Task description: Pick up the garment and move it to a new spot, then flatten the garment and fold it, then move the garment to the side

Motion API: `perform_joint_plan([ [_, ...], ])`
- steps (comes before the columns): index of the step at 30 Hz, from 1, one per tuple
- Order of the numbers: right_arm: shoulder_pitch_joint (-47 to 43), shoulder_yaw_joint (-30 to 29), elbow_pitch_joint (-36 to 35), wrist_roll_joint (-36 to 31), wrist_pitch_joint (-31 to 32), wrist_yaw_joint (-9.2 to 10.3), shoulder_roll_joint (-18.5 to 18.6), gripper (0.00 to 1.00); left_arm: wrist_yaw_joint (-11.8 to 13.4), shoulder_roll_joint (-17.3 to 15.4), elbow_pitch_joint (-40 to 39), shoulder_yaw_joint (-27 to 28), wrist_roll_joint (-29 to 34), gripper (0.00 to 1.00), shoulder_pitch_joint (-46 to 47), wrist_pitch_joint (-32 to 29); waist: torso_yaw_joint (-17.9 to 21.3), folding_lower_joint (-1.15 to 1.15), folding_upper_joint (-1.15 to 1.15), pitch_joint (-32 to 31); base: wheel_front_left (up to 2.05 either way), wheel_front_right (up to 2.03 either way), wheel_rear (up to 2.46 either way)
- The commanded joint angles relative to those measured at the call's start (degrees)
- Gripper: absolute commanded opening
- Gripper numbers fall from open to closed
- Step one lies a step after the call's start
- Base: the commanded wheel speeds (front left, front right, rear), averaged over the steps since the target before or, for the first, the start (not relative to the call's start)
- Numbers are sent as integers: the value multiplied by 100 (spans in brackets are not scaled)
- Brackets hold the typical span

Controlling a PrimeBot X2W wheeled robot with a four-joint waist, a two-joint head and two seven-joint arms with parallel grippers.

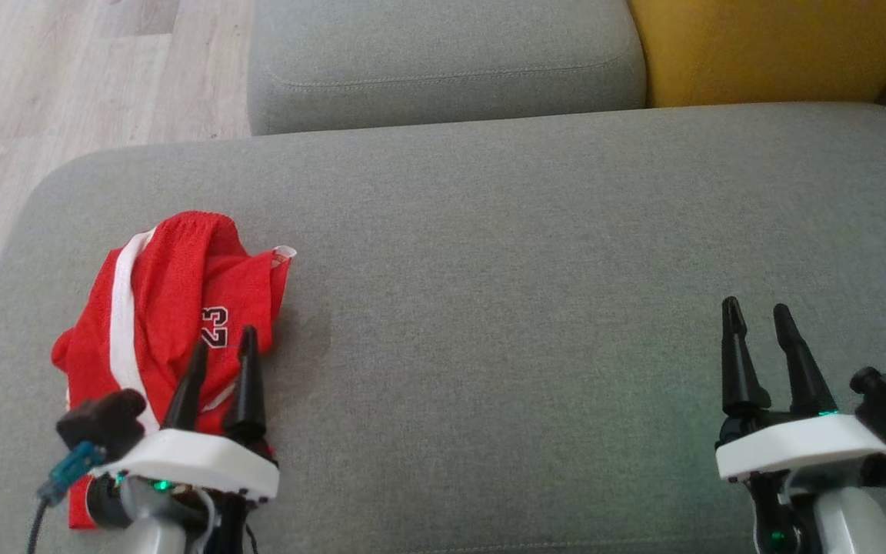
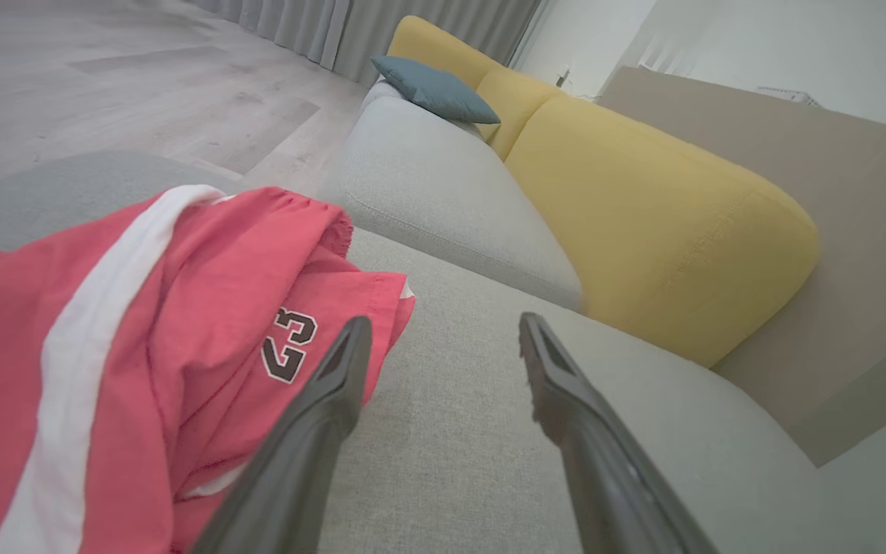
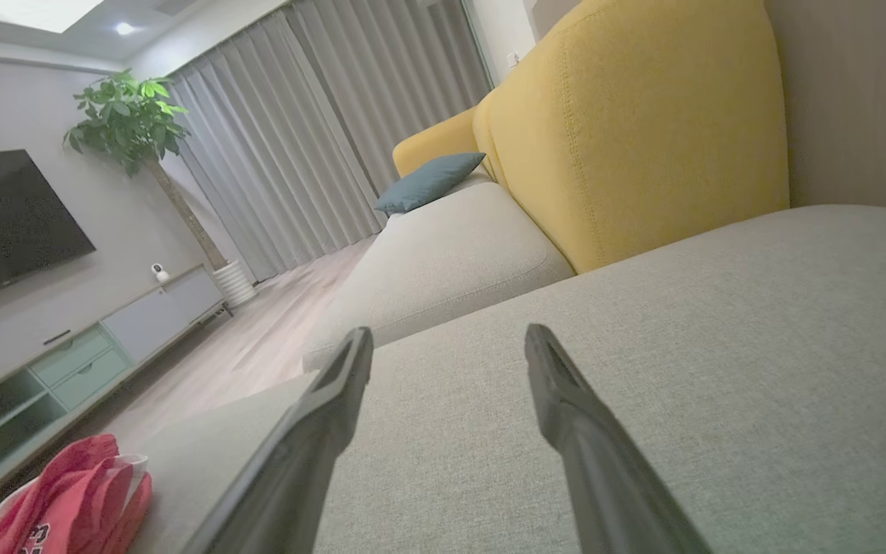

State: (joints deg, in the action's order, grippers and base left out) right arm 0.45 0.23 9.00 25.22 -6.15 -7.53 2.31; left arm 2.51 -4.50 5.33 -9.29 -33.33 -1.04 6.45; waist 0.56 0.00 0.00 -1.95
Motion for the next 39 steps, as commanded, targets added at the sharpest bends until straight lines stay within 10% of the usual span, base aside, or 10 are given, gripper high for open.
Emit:
perform_joint_plan([
  [1, 141, 129, -202, -324, -116, 3, 41, 100, 111, -151, -196, -12, 283, 100, 186, 92, -3, 0, 0, -5, 0, 0, 0],
  [39, 42, 519, -445, -3498, -757, 4, 54, 100, 1420, -876, -437, -1462, 2568, 100, 396, 728, -1, 0, 0, -24, 0, 0, 0],
])
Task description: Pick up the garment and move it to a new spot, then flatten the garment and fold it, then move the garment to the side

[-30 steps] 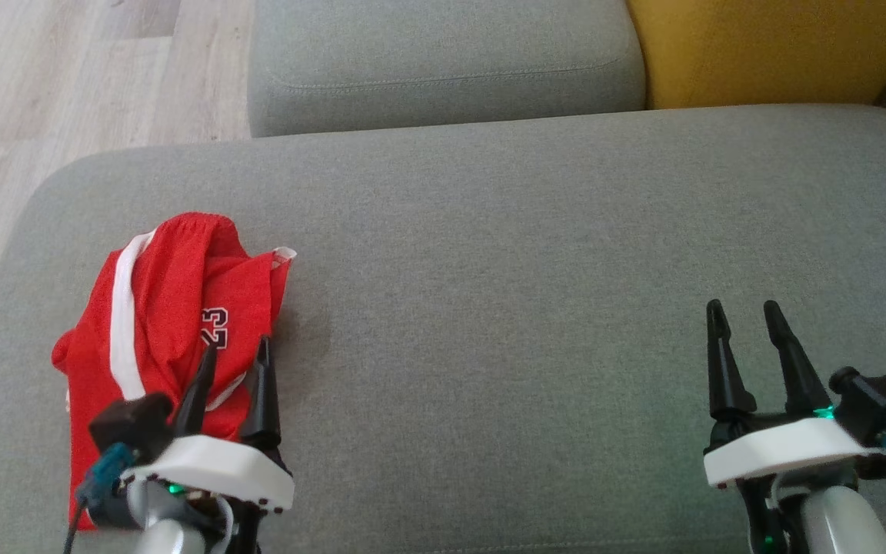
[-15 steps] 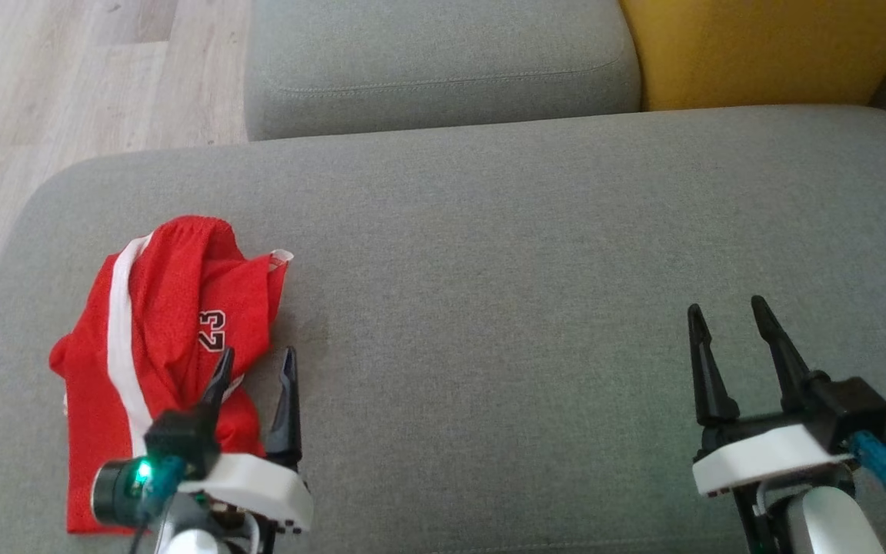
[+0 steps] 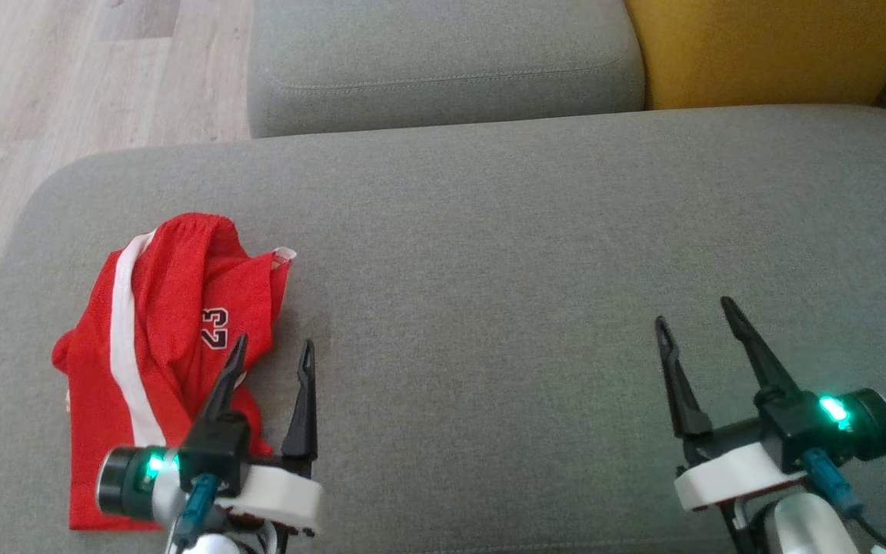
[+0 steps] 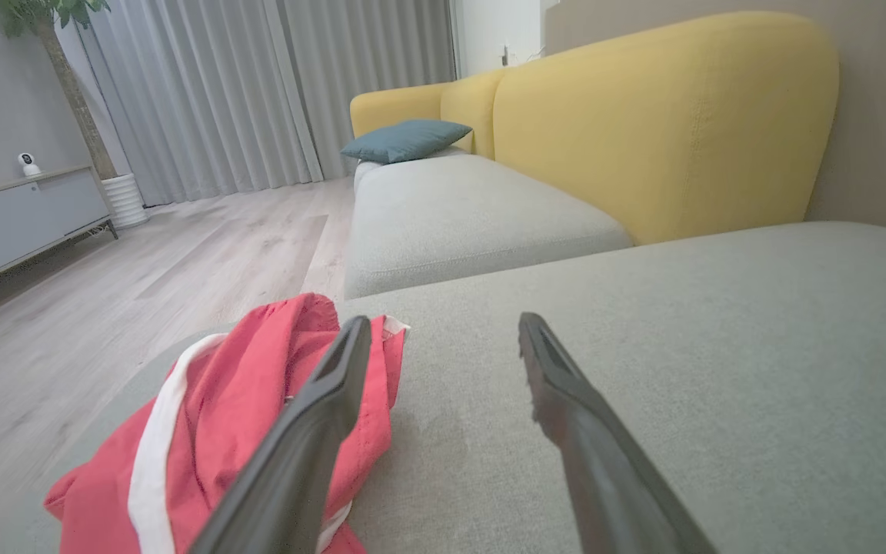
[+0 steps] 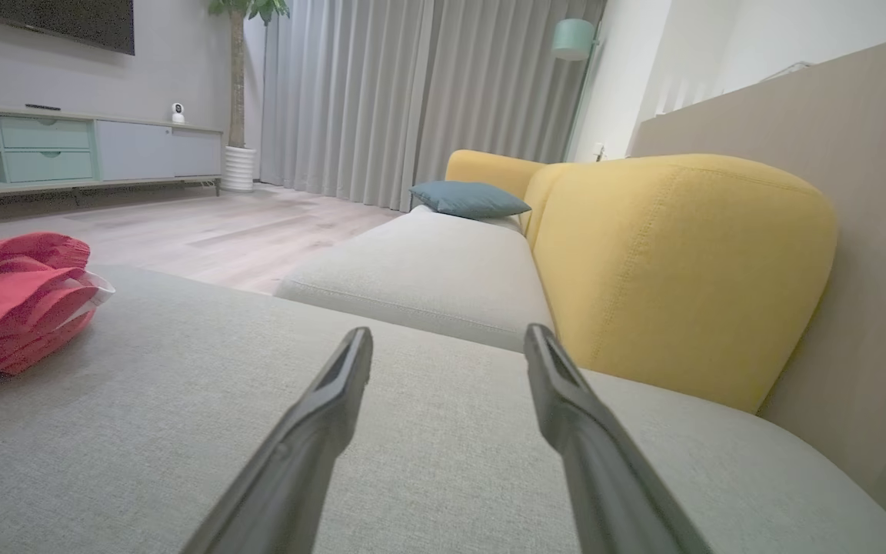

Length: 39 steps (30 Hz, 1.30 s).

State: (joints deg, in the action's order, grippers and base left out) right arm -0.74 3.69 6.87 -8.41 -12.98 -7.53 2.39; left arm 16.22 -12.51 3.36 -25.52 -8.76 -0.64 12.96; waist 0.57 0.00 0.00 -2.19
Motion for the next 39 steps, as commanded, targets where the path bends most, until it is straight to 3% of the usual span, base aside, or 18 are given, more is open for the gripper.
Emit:
perform_joint_plan([
  [1, 161, 211, -243, -167, -91, 4, 47, 100, 40, -54, -311, 191, 110, 100, 338, 94, -6, 0, 0, 0, 0, 0, 0],
  [4, 142, 276, -275, 49, -142, 4, 48, 100, -43, 62, -504, 341, 58, 100, 246, 144, -15, 0, 0, -2, 0, 0, 0],
  [17, 89, 108, 215, 2367, -202, 4, 49, 100, -1083, 715, -356, 1265, -85, 100, -165, 204, -9, 0, 0, -33, 0, 0, 0],
  [25, 152, 214, 587, 2514, -202, 4, 49, 100, -1448, 884, 33, 1422, 43, 100, -148, 204, 20, 0, 0, -45, 0, 0, 0],
  [39, 196, 315, 761, 2489, -202, 4, 49, 100, -1568, 958, 191, 1603, 87, 100, -136, 204, -200, 0, 0, -86, 0, 0, 0],
])
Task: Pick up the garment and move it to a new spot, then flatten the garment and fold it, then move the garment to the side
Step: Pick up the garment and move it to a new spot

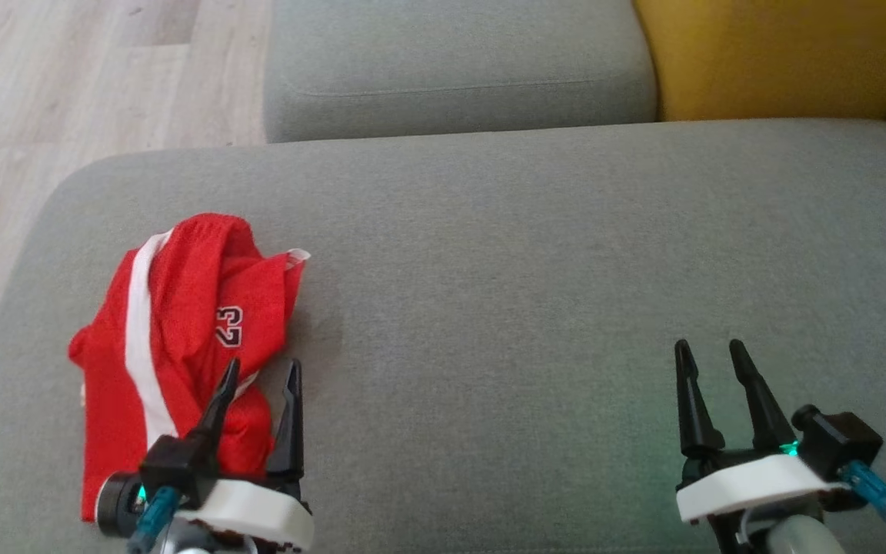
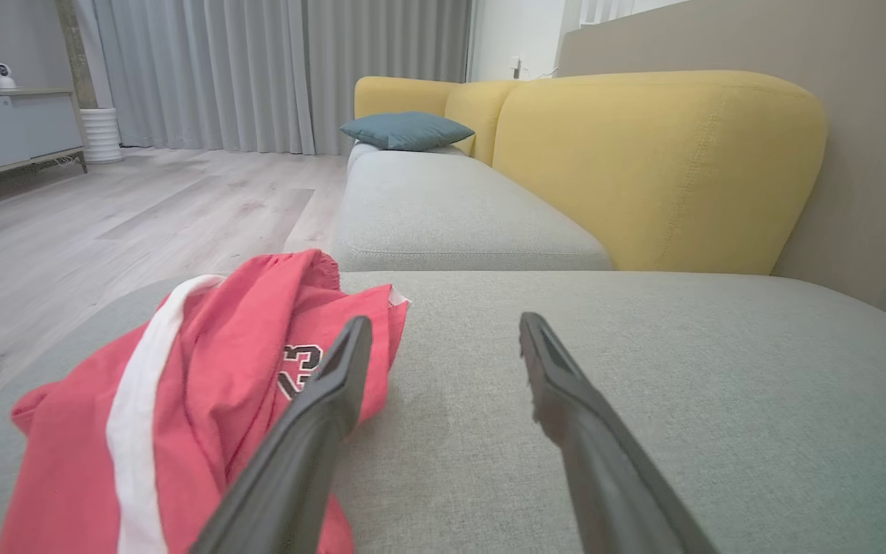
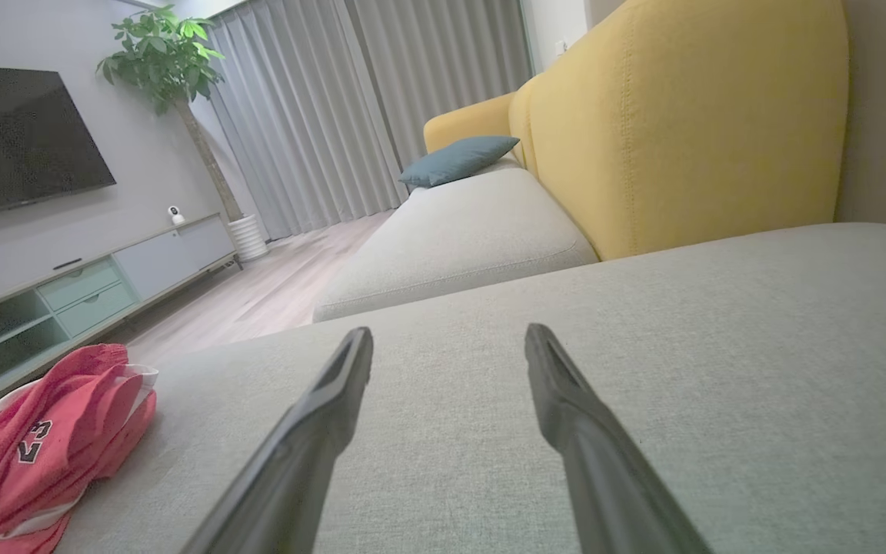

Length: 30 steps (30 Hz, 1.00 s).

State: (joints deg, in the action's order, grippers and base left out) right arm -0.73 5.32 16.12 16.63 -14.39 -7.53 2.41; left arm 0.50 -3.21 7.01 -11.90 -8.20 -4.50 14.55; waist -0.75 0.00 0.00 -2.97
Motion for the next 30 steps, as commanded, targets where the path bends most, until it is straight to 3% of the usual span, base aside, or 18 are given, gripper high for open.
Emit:
perform_joint_plan([
  [1, 192, 173, -166, -26, -61, 4, 46, 100, 10, 30, -165, 251, 31, 100, 250, 45, -125, 0, 0, -15, 0, 0, 0],
  [22, 56, 899, -75, 229, -61, 4, 46, 100, 101, 33, -55, 637, 132, 100, 52, 45, -1690, 0, 0, -252, 0, 0, 0],
  [30, 31, 1025, -50, 331, -61, 4, 46, 100, 81, 33, -118, 790, 159, 100, -40, 45, -1998, 0, 0, -290, 0, 0, 0],
])
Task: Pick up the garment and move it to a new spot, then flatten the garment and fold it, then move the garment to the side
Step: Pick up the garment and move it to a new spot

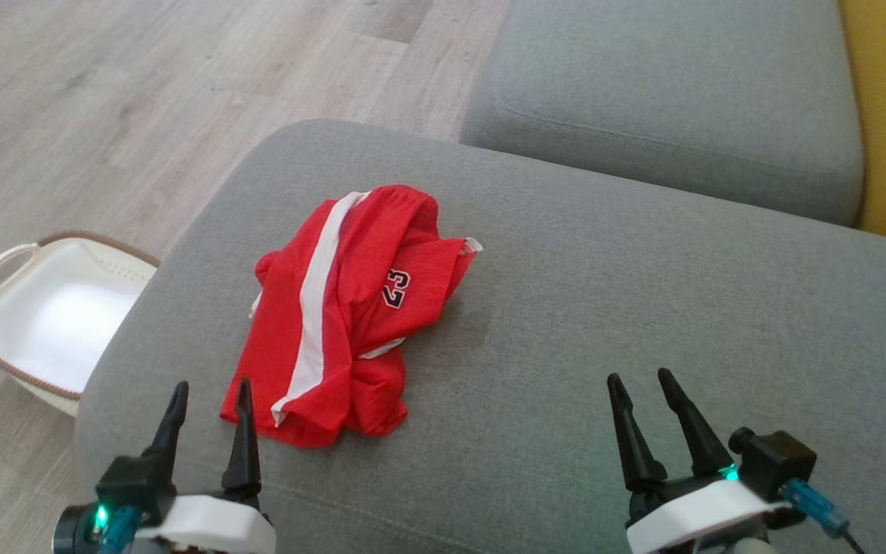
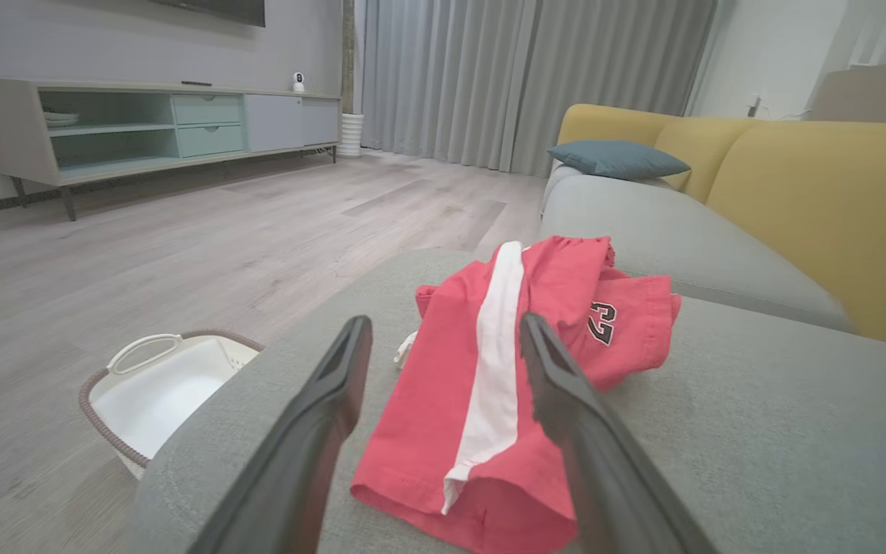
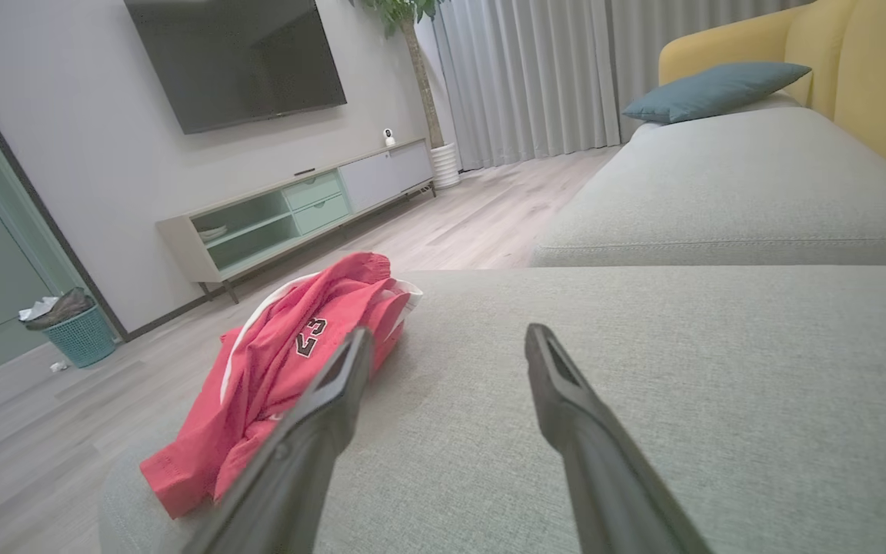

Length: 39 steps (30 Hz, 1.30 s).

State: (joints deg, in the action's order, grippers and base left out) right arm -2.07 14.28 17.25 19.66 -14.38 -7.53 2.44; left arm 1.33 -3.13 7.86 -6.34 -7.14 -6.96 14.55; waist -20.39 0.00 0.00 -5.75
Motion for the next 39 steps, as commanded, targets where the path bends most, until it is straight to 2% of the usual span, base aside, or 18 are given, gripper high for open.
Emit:
perform_joint_plan([
  [1, 162, 142, -161, 32, -62, 4, 43, 100, -6, 24, -210, 246, 54, 100, 198, 45, -50, 0, 0, -14, 0, 0, 0],
  [12, 184, 226, -154, 42, -62, 4, 43, 100, -8, 25, -300, 435, 46, 100, 201, 45, 53, 0, 0, 101, 0, 0, 0],
  [18, 271, 5, -225, -58, -62, 4, 43, 100, -168, -46, -236, 724, -28, 100, 485, 45, 268, 0, 0, 429, 0, 0, 0],
  [24, 535, -488, -402, -292, -62, 4, 43, 100, -530, -486, 380, 718, 62, 100, 1392, 38, 473, 0, 0, 1011, 0, 0, 0],
  [29, 730, -876, -577, -460, -62, 4, 43, 100, -758, -945, 1171, 528, 17, 100, 2462, -397, 627, 0, 0, 1440, 0, 0, 0],
  [36, 978, -1111, -741, -583, -62, 4, 43, 100, -873, -1480, 2405, 124, -355, 100, 3776, -1286, 859, 0, 0, 1941, 0, 0, 0],
  [39, 1051, -1115, -796, -612, -62, 4, 43, 100, -879, -1663, 2825, -279, -624, 100, 4187, -1585, 956, 0, 0, 2113, 0, 0, 0],
])
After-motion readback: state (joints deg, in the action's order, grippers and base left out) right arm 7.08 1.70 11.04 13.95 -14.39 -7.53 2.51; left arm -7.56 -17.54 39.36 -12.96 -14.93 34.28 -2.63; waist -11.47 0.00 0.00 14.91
